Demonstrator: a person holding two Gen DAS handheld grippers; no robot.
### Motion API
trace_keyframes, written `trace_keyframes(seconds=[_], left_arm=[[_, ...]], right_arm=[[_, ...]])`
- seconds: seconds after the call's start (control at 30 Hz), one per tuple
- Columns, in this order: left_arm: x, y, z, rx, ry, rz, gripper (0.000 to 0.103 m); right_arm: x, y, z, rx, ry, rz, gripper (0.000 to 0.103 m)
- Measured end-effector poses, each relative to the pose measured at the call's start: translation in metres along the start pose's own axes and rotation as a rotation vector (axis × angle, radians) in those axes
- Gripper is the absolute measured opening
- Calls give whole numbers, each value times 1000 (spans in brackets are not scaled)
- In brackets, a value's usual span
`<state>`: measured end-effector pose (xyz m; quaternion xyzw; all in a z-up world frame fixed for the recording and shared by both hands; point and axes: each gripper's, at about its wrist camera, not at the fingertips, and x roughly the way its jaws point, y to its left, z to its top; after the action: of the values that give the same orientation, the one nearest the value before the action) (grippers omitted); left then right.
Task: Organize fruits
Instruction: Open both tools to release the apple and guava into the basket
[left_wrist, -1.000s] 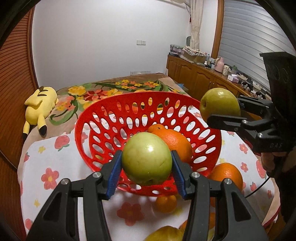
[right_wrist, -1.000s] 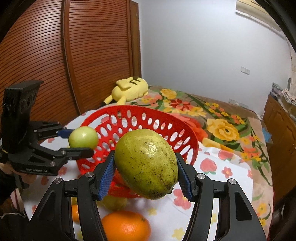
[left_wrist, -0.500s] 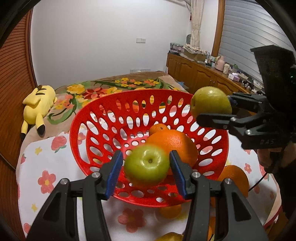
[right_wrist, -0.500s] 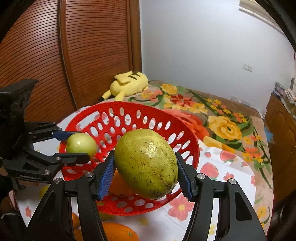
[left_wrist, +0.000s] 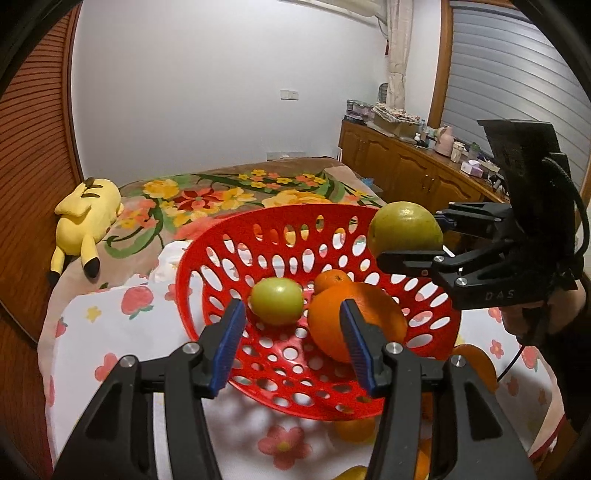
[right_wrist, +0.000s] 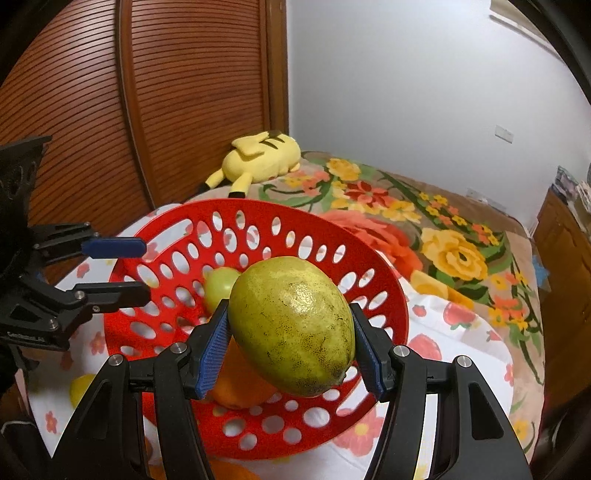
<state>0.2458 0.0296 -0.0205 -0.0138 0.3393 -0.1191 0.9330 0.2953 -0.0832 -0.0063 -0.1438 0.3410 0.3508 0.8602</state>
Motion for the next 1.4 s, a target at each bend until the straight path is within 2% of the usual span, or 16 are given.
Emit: trace_keyframes(seconds=[0.6, 0.7, 1.07, 1.4], left_arm=[[4, 13, 0, -19, 4, -2, 55], [3, 15, -1, -21, 2, -3, 55], [-8, 9, -6, -10, -12, -3, 56], [-34, -3, -14, 5, -41, -4, 57]], right_arm=[[38, 2, 18, -44, 98, 25, 63], [34, 0, 20, -31, 77, 12, 67], [21, 6, 24, -13, 41, 10, 66], [-11, 15, 14, 1, 0, -13, 66]])
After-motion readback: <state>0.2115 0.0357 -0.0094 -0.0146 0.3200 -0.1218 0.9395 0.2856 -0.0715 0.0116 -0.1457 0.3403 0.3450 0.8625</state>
